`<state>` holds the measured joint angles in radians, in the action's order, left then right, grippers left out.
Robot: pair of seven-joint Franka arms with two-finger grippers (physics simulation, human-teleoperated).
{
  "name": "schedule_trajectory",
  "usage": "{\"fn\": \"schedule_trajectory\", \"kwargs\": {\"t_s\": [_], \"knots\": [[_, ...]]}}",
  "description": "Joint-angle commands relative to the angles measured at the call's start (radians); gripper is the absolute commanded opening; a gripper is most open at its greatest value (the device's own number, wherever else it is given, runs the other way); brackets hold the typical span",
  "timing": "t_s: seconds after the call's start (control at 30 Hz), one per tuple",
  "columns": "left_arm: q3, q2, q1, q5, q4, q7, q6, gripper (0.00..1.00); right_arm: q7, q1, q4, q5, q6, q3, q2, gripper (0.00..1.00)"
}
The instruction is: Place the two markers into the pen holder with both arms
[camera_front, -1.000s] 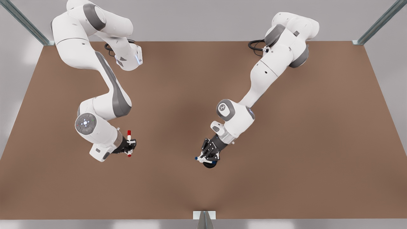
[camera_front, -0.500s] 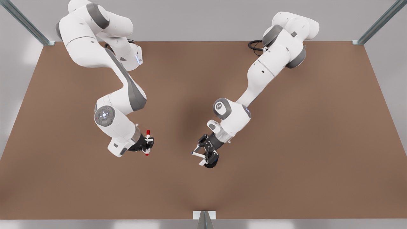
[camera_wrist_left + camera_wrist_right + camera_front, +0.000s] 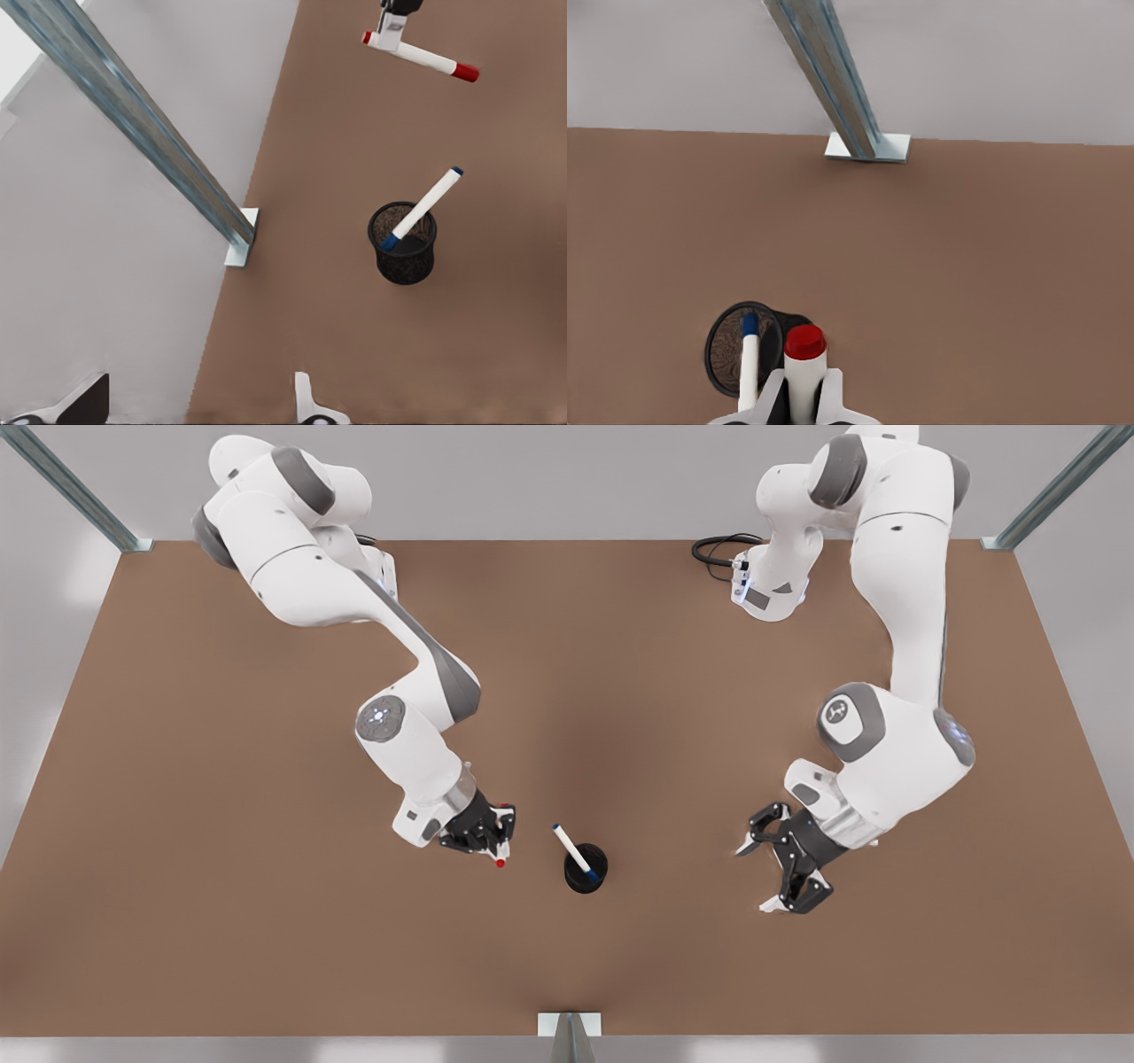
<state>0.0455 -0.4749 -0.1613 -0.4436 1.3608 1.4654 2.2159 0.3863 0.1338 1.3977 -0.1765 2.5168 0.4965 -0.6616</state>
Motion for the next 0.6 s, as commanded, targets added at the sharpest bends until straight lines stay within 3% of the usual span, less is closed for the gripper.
{"fn": "schedule_trajectory", "kwargs": {"t_s": [0.0, 0.1, 0.17, 0.2, 0.3, 0.4, 0.57], "knots": [[-0.041, 0.039, -0.014, 0.331, -0.026, -1.072, -0.623, 1.0, 0.158, 0.023, -0.057, -0.08, 0.195, 0.001, -0.03, 0.23], [-0.049, 0.114, -0.001, 0.413, -0.051, -1.571, -0.694, 1.0, 0.164, 0.081, -0.071, -0.135, 0.33, -0.006, -0.067, 0.23], [-0.058, 0.133, -0.006, 0.44, -0.065, -1.709, -0.691, 1.0, 0.169, 0.248, -0.077, -0.132, 0.447, -0.179, -0.073, 0.23], [-0.058, 0.14, -0.011, 0.531, -0.065, -1.737, -0.691, 1.0, 0.167, 0.268, -0.101, -0.132, 0.507, -0.193, -0.125, 0.24], [0.011, 0.269, 0.121, 0.419, -0.014, -1.605, -0.66, 1.0, 0.167, 0.385, -0.16, -0.132, 0.54, -0.325, -0.174, 0.24], [0.011, 0.256, 0.109, 0.431, -0.011, -1.585, -0.665, 1.0, 0.163, 0.464, -0.174, -0.133, 0.566, -0.43, -0.184, 0.24], [0.011, 0.233, 0.109, 0.431, -0.009, -1.587, -0.657, 1.0, 0.158, 0.469, -0.178, -0.135, 0.701, -0.464, -0.26, 0.25]]}}
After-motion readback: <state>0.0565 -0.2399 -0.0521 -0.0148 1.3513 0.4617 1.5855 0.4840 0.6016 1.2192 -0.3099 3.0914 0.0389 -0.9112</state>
